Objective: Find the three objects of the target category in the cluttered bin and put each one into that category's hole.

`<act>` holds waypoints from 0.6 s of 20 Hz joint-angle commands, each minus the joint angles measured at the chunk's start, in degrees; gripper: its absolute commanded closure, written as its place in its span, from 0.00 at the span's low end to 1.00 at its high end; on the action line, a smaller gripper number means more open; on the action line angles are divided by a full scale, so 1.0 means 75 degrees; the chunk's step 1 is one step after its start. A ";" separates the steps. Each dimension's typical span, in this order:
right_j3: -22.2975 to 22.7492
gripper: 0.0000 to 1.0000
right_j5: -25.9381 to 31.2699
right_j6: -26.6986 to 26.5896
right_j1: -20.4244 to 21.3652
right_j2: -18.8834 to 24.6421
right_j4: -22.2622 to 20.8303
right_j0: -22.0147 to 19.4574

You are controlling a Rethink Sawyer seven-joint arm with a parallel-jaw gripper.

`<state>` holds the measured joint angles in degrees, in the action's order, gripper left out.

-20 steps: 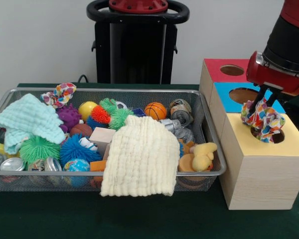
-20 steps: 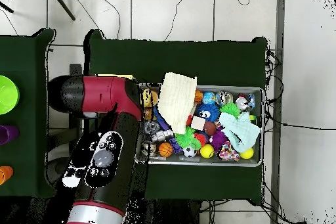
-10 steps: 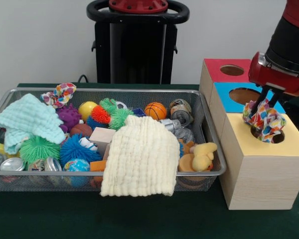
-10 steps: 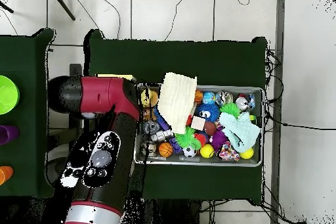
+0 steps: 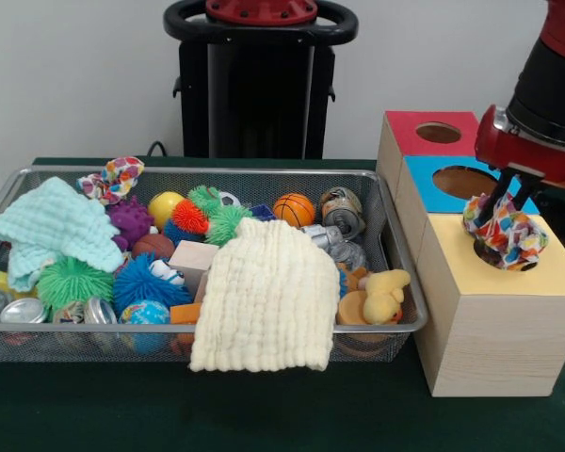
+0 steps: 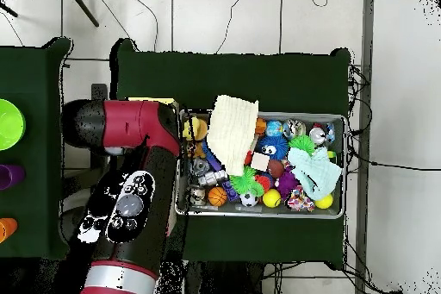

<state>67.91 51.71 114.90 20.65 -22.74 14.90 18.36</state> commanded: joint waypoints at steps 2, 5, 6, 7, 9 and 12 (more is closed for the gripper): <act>-0.0019 1.00 0.0441 0.2072 -0.0330 0.0291 0.0211 -0.0118; -0.0101 1.00 0.0433 0.2061 -0.0368 0.0296 0.0212 -0.0130; -0.0117 1.00 0.0418 0.2058 -0.0379 0.0299 0.0213 -0.0133; -0.0115 1.00 0.0407 0.2063 -0.0379 0.0304 0.0222 -0.0138; -0.0117 1.00 0.0390 0.2072 -0.0375 0.0314 0.0240 -0.0146; -0.0122 1.00 0.0376 0.2084 -0.0368 0.0329 0.0278 -0.0153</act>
<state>66.76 51.71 114.90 19.98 -22.75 15.15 18.36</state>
